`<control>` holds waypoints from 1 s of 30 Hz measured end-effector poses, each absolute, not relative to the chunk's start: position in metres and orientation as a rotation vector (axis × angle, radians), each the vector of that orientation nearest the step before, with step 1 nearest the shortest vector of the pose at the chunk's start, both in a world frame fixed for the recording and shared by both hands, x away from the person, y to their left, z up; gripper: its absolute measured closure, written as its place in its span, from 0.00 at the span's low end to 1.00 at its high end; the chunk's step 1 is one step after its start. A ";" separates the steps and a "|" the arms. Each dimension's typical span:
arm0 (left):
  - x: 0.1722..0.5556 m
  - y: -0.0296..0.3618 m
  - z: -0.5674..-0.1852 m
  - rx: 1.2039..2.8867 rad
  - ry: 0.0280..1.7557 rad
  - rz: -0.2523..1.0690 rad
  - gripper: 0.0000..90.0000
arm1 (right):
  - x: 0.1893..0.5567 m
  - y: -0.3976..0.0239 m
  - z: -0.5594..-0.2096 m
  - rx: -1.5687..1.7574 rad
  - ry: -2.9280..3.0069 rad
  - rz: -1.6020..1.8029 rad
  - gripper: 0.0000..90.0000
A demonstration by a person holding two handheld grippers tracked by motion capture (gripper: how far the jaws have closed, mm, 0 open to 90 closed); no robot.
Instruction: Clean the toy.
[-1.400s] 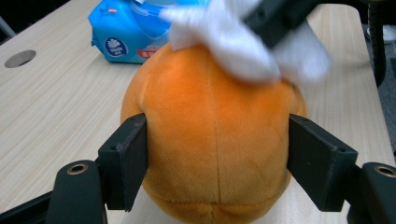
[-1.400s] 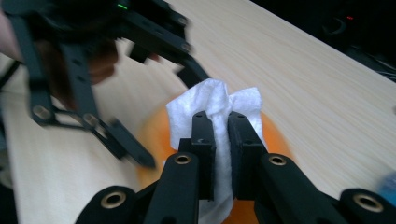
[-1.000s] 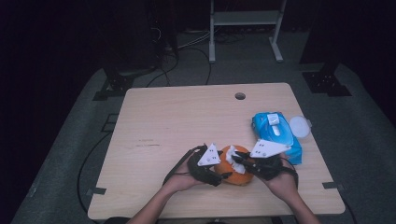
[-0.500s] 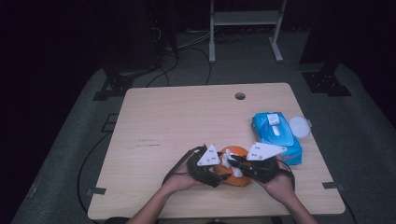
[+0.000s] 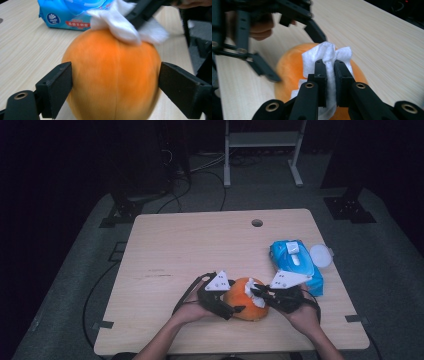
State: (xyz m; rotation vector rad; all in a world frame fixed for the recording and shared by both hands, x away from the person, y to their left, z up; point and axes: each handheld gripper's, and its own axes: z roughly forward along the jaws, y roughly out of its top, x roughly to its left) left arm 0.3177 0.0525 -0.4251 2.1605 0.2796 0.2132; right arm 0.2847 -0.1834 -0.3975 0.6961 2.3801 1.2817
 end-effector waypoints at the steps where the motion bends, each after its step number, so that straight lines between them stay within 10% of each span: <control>1: 0.318 0.052 -0.425 2.160 0.280 0.213 0.20 | 0.285 -0.183 -0.398 0.696 2.380 1.282 0.90; 15: 0.329 0.067 -0.426 2.098 0.353 0.079 0.15 | 0.289 -0.198 -0.405 0.782 2.367 1.256 0.90; 24: 0.334 0.079 -0.435 2.152 0.363 0.133 0.31 | 0.286 -0.190 -0.403 0.702 2.395 1.251 0.90; 30: 0.333 0.077 -0.427 2.098 0.366 0.103 0.21 | 0.291 -0.202 -0.408 0.782 2.382 1.240 0.90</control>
